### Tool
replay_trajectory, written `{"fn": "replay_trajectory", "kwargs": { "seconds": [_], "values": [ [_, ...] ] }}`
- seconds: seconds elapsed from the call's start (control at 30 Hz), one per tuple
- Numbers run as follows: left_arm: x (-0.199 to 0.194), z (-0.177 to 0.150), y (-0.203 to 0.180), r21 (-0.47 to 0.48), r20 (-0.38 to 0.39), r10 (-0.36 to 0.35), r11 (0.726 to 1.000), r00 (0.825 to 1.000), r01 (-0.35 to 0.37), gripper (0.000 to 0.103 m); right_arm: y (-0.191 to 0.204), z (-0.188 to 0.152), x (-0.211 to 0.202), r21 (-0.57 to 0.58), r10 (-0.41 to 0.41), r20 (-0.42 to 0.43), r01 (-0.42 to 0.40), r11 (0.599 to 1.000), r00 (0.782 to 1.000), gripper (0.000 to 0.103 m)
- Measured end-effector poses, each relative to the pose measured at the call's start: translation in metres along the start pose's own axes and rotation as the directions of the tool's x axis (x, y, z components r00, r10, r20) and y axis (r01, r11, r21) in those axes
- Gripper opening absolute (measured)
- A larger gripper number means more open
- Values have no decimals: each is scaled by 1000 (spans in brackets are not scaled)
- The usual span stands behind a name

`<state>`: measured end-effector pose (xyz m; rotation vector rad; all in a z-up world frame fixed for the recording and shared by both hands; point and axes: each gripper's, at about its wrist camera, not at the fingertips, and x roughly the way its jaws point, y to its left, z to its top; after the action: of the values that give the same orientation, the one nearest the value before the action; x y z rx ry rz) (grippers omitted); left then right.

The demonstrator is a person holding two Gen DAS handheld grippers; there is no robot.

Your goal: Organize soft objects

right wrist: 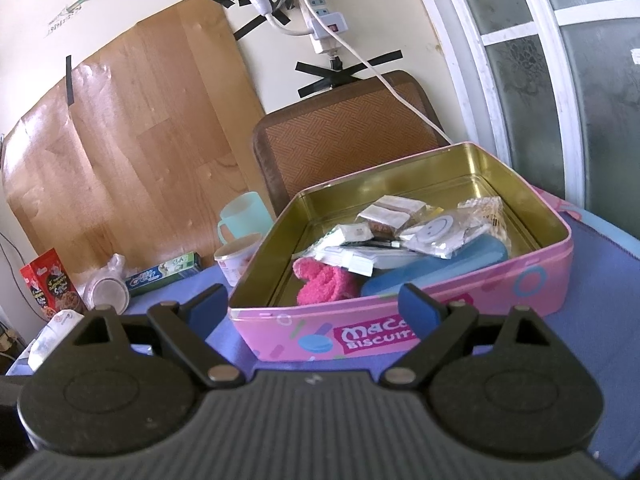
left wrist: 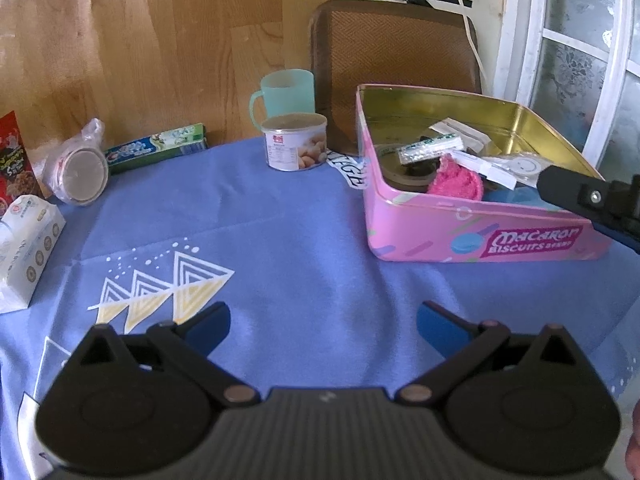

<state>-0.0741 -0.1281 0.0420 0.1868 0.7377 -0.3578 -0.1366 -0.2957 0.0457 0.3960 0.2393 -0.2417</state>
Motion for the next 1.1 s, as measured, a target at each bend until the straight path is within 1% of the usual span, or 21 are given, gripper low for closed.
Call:
{"fn": "replay_trajectory", "kwargs": {
  "seconds": [0.1, 0.27, 0.4, 0.57, 0.67, 0.73, 0.83, 0.93, 1.0, 1.1],
  "values": [
    [-2, 0, 1, -1, 14, 14, 1000, 1000, -14, 103, 0, 0, -1, -3, 2, 1, -2, 1000, 1000, 94],
    [-1, -1, 1, 7, 10, 18, 1000, 1000, -18, 103, 1, -2, 0, -6, 3, 1, -3, 1000, 1000, 94],
    [-3, 0, -1, 10, 5, -9, 1000, 1000, 8, 103, 1, -2, 0, -6, 3, -3, -3, 1000, 1000, 94],
    [-5, 0, -6, 26, 21, -11, 1000, 1000, 11, 103, -1, -3, 0, -3, 4, 1, -4, 1000, 1000, 94],
    [-6, 1, -7, 23, 19, -20, 1000, 1000, 19, 103, -4, -6, 1, 17, 7, -5, -7, 1000, 1000, 94],
    [-9, 2, -7, 14, 33, -21, 1000, 999, 21, 103, -6, -7, 2, 22, 10, -12, -10, 1000, 1000, 94],
    [-13, 3, -7, 4, 45, -7, 1000, 999, 6, 103, -7, -8, 1, 20, 25, -16, -24, 1000, 1000, 94],
    [-13, 1, -10, 5, 32, 18, 1000, 999, -18, 103, -7, -10, -2, 24, 39, -16, -38, 999, 999, 94],
    [-16, -1, -12, 5, 24, 21, 1000, 999, -21, 103, -6, -13, -5, 28, 53, -20, -52, 998, 998, 94],
    [-25, -4, -17, 12, 35, 28, 1000, 999, -29, 103, -3, -17, -10, 23, 72, -19, -72, 997, 997, 94]
  ]
}}
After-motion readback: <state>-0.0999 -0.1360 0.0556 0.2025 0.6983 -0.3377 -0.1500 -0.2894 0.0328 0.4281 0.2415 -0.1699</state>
